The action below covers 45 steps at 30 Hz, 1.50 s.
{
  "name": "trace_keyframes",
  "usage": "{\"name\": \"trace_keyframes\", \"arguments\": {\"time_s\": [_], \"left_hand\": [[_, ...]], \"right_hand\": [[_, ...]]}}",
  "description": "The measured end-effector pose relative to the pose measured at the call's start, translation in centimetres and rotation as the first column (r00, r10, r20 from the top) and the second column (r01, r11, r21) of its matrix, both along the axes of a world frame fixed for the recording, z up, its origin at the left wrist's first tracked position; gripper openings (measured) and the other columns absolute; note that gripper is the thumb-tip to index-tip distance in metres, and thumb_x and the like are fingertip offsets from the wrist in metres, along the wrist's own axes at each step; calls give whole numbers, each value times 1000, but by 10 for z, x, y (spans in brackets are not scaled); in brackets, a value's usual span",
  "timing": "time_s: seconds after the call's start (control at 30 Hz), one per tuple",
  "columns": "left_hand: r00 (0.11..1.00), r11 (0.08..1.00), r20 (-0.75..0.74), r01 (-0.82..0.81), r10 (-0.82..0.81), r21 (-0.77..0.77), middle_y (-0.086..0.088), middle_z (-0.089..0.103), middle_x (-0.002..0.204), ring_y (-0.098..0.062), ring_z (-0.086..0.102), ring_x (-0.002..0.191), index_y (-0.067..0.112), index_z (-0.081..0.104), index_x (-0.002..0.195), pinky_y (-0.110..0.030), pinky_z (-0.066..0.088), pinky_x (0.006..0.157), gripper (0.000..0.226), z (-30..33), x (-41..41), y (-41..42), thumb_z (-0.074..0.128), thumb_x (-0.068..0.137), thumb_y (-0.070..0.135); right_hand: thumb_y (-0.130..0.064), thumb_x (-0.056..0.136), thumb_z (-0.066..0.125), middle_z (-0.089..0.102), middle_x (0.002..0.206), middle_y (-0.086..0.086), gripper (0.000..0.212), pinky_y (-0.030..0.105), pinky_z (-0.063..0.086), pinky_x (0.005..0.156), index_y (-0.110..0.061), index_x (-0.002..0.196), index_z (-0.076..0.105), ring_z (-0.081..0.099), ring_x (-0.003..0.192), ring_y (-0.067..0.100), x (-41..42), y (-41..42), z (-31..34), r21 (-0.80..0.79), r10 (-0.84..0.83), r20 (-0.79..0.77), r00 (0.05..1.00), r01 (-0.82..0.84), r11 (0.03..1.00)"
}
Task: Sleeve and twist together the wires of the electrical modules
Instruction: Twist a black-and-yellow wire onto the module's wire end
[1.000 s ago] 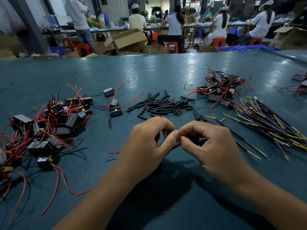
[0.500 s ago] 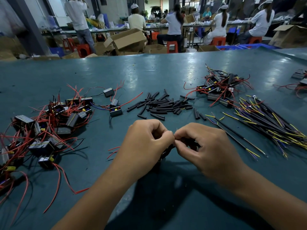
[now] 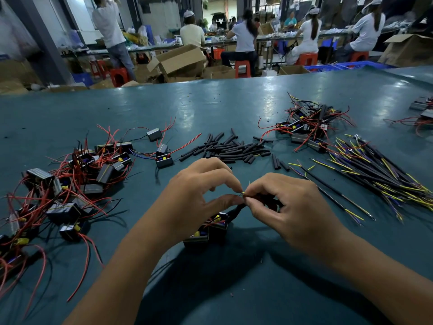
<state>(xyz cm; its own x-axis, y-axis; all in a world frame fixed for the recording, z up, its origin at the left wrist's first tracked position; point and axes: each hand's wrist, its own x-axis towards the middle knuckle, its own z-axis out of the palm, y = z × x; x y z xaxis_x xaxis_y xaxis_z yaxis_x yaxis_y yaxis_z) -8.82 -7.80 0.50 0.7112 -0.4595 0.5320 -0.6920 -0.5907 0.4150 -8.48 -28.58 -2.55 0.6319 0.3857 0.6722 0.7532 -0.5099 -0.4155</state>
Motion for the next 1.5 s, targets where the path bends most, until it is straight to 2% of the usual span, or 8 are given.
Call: {"name": "trace_keyframes", "arguments": {"time_s": [0.2,0.4,0.5,0.6,0.87,0.93,1.07,1.5], "left_hand": [[1000,999,15,26,-26,37,8,63,97,5,48,87,16,74,95,-8,35,74,16,-3,1,2,74,85,28],[1000,1000,5,13,-13,18,9,60,88,-16,55,80,16,70,90,-34,48,69,14,-6,2,-3,65,93,29],[980,996,-200,-2,-15,-88,15,57,74,-8,49,62,20,67,86,-19,38,58,13,-9,-1,-4,65,96,28],[872,949,-481,-72,-89,-307,11,49,60,-4,37,51,15,68,80,-16,30,49,17,-8,-3,-8,67,96,22],[570,848,-785,-267,-244,-457,3,40,50,-10,23,46,4,61,74,-22,17,44,21,-3,-7,-15,57,93,11],[694,877,-702,-227,-158,-422,10,48,52,-10,30,47,16,64,71,-23,21,47,25,-4,-6,-12,58,95,12],[983,997,-182,-21,8,-74,16,61,86,-8,51,69,30,68,94,-12,36,63,22,-1,-4,1,72,87,9],[991,998,129,40,-45,45,7,65,92,-16,59,85,16,75,94,-36,50,69,24,-6,3,1,70,88,39]], "right_hand": [[-18,86,69,65,75,-9,3,30,48,60,-15,85,70,60,66,9,0,0,0,26,12,-1,1000,-12,1000],[-17,86,69,63,76,-11,4,23,47,62,-14,87,71,57,67,3,-2,-1,2,-1,18,13,1000,-18,1000],[-17,87,69,66,78,-9,7,24,49,62,-13,91,73,60,68,5,-3,-1,3,-22,15,35,999,-15,1000],[-17,87,69,66,78,-8,7,26,50,62,-13,90,73,60,67,6,-3,-1,4,-27,20,53,998,-18,999],[-21,91,65,65,80,-7,12,30,51,61,-11,89,71,59,67,7,-2,0,1,-39,54,69,996,-51,998],[-20,90,67,64,78,-7,9,28,51,62,-11,88,71,59,66,8,-1,0,1,-27,41,61,997,-39,999],[-16,85,70,60,77,-15,4,17,46,65,-12,85,70,56,67,1,0,-2,3,-11,12,32,999,-11,1000],[-13,85,69,63,77,-9,3,16,45,64,-11,86,70,55,67,3,0,-2,2,-25,21,32,999,-20,999]]}}
